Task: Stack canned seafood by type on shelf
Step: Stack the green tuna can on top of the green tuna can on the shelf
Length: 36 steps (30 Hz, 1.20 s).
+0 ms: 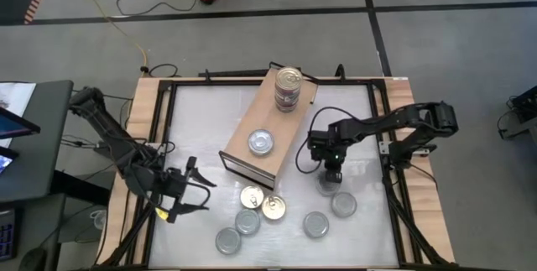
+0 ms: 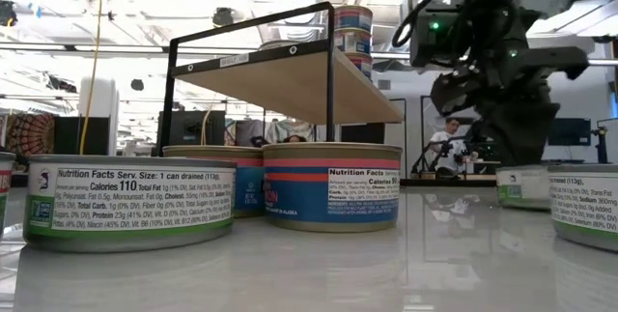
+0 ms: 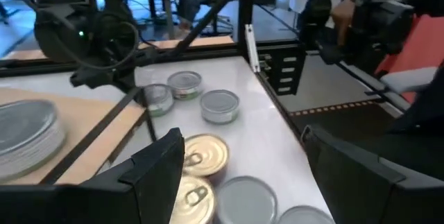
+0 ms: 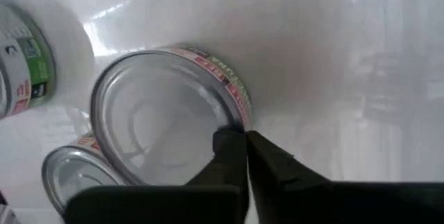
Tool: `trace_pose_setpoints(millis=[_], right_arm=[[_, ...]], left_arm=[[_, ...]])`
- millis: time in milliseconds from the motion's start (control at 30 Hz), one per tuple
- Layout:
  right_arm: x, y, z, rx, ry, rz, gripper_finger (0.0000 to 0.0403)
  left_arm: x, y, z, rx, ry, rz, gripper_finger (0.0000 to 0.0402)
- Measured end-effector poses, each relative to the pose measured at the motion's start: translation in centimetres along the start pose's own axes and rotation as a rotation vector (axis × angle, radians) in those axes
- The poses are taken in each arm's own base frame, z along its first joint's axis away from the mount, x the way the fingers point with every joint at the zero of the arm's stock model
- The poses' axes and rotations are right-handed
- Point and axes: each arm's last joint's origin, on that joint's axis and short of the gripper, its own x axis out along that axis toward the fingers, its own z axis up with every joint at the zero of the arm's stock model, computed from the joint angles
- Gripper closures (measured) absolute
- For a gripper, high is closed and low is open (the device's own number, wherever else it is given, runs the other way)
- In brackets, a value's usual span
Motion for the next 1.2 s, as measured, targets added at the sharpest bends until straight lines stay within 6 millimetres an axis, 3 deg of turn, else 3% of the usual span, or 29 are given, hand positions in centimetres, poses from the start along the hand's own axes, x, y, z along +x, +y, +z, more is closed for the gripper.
trace_pose_setpoints(millis=[133,300,467,633,767,867,1033,1200], right_arm=[[0.2,-1.2,0.0,0.041,-0.001,-0.137,0.0389],[-0.6,-2.4,-0.4,0.077,0.005,-0.251,0.0343],[-3.9,-3.1,-1.2,0.126,-0.073,-0.346,0.0316],[-7.7,-0.7,-2.4,0.064,-0.164,-0.332,0.0287],[-9.1,2.2,-3.6,-0.022,-0.194,-0.286,0.0226],[-9.2,4.1,-4.4,-0.045,-0.212,-0.223,0.0162],[-8.3,6.3,-5.2,-0.121,-0.160,-0.218,0.0070],[-7.0,7.6,-5.3,-0.153,-0.130,-0.305,0.0044]], left_arm=[[-1.3,0.9,-0.8,-0.009,-0.021,0.034,0.0114],[-2.7,1.9,-1.1,-0.040,-0.060,0.039,0.0114],[-3.5,2.5,-1.0,-0.063,-0.071,0.053,0.0114],[-3.4,2.6,-1.1,-0.116,-0.072,0.095,0.0114],[-3.4,2.8,-1.2,-0.185,-0.080,0.156,0.0114],[-3.4,2.8,-1.3,-0.270,-0.076,0.149,0.0114],[-3.4,2.8,-1.4,-0.253,-0.070,0.158,0.0114],[-3.4,2.9,-1.2,-0.229,-0.084,0.182,0.0114]])
